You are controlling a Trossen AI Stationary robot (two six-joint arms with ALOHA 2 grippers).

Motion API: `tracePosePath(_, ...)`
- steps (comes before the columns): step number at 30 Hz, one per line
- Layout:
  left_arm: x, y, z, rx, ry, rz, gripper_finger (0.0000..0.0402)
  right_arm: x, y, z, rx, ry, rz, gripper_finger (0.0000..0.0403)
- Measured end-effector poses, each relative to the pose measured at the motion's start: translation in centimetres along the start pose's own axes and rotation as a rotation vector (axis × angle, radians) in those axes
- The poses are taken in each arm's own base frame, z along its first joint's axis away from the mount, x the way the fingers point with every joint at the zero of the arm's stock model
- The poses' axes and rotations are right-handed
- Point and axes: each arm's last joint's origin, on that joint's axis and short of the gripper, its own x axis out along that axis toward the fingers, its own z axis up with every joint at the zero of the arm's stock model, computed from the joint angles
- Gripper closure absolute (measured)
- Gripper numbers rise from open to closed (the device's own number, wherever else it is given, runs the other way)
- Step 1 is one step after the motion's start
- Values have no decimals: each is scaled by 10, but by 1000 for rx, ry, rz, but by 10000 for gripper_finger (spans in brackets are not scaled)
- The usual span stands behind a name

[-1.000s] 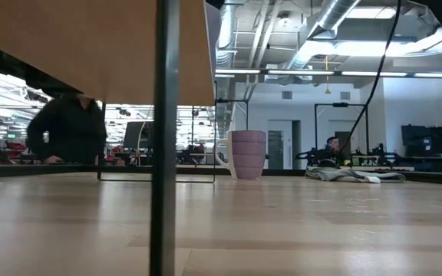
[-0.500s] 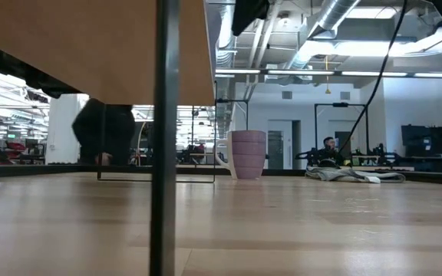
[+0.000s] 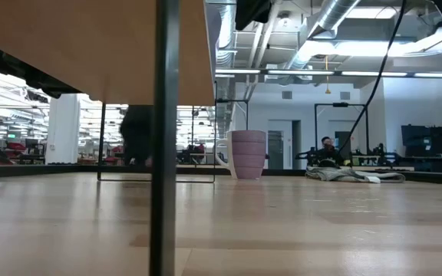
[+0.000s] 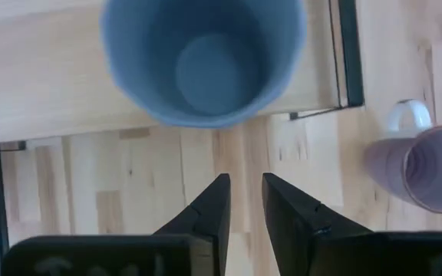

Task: Stack small to large cups/mugs on shelf
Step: Put the blue mug on the shelf

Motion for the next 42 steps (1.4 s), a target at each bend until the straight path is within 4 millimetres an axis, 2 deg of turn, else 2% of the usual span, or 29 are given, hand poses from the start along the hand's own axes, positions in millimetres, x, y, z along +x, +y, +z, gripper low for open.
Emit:
tracePosePath(5, 0, 0, 0, 0, 0, 0, 303, 0, 3, 4, -27, -38, 10, 303)
tracePosePath(20, 0, 0, 0, 0, 0, -1, 303, 0, 3, 1, 13, -13, 10, 303)
tracePosePath(22, 0, 0, 0, -1, 0, -1, 303, 5, 2, 1, 28, 1, 9, 303)
tracePosePath(28, 0, 0, 0, -1, 0, -1, 303, 41, 0, -9, 46, 130, 0, 303)
tracePosePath(42, 0, 0, 0, -1, -1, -1, 303, 44, 1, -1, -33, 47, 7, 303)
